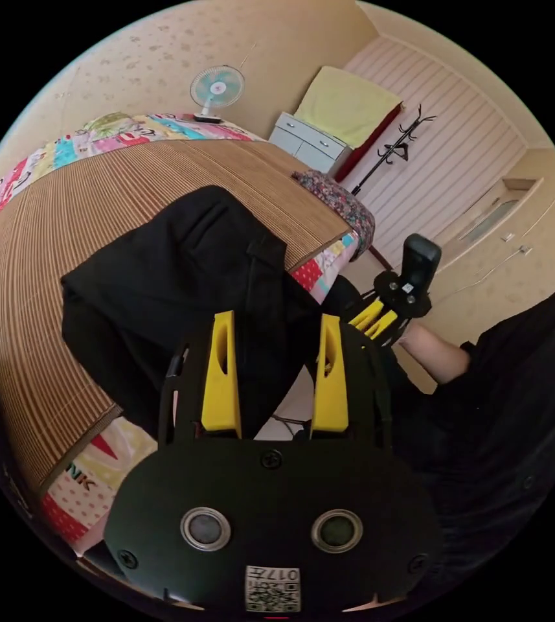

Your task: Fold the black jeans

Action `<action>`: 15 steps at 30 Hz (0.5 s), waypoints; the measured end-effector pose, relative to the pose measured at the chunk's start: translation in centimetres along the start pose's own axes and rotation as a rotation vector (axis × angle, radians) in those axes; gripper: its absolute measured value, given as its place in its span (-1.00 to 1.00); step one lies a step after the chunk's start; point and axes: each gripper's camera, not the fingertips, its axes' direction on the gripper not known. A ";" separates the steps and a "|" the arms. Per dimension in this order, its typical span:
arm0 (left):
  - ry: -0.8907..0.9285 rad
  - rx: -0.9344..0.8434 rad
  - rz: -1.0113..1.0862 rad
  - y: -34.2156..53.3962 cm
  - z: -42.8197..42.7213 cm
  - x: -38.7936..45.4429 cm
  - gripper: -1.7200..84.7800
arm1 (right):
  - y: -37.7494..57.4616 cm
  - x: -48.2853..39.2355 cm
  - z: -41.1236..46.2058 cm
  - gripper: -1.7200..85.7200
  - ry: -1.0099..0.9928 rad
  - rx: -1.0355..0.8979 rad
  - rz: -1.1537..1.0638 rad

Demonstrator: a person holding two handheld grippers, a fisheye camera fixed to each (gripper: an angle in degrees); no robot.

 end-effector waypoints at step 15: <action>0.186 0.180 -0.164 2.8 -4.1 -6.2 -0.87 | 5.1 5.1 -3.8 -0.91 0.415 0.085 0.440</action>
